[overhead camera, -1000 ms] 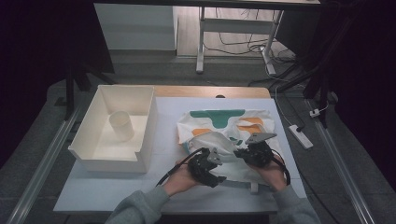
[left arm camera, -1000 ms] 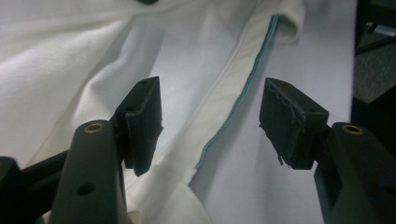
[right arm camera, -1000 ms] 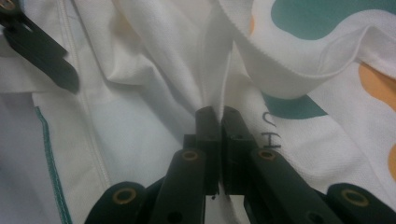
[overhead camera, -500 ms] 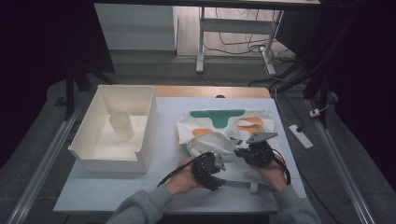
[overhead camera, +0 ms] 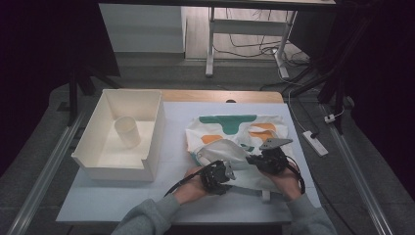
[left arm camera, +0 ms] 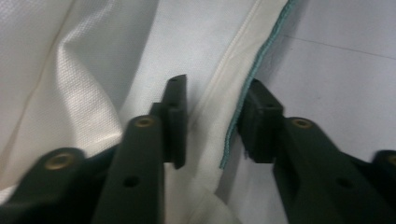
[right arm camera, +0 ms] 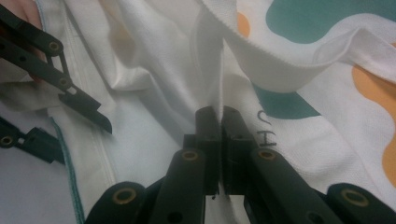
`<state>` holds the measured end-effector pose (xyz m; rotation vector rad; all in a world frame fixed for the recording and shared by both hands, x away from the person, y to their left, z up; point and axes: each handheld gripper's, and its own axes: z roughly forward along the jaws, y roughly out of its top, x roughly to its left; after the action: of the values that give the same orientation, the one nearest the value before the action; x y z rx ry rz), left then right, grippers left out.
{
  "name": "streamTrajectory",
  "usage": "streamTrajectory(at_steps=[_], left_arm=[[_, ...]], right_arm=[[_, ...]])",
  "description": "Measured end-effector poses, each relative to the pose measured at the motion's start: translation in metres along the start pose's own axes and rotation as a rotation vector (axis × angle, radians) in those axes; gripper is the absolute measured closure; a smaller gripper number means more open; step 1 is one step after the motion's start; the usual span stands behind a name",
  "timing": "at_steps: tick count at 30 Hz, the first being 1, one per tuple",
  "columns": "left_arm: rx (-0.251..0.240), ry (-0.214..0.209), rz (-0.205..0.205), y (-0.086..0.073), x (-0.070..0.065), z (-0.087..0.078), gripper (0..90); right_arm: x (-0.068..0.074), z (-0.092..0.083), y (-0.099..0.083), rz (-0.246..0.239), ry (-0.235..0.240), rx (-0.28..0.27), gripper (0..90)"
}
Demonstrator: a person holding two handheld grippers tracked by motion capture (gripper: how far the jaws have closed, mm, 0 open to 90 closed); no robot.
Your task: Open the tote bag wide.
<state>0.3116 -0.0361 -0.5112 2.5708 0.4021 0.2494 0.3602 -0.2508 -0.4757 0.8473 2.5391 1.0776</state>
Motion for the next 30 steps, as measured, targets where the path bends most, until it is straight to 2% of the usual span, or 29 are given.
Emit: streamTrajectory(at_steps=[6,10,14,19,30], left_arm=[[-0.028,0.001,-0.019,-0.002,0.002,-0.002,80.9],[-0.037,0.008,-0.011,-0.002,0.002,-0.004,84.7],[-0.057,0.008,-0.01,-0.003,0.001,-0.007,86.4],[-0.075,0.002,0.013,-0.003,-0.003,-0.015,86.9],[-0.125,-0.029,0.007,-0.013,-0.008,-0.04,87.0]], right_arm=[[0.0,-0.001,0.0,-0.001,-0.003,-0.003,87.6],[0.0,-0.001,0.0,-0.002,-0.005,-0.003,87.6],[0.0,-0.002,0.0,-0.01,-0.01,-0.008,87.6],[0.002,-0.004,0.002,-0.023,-0.019,-0.019,87.6],[0.01,-0.016,0.015,-0.061,-0.037,-0.063,87.6]])
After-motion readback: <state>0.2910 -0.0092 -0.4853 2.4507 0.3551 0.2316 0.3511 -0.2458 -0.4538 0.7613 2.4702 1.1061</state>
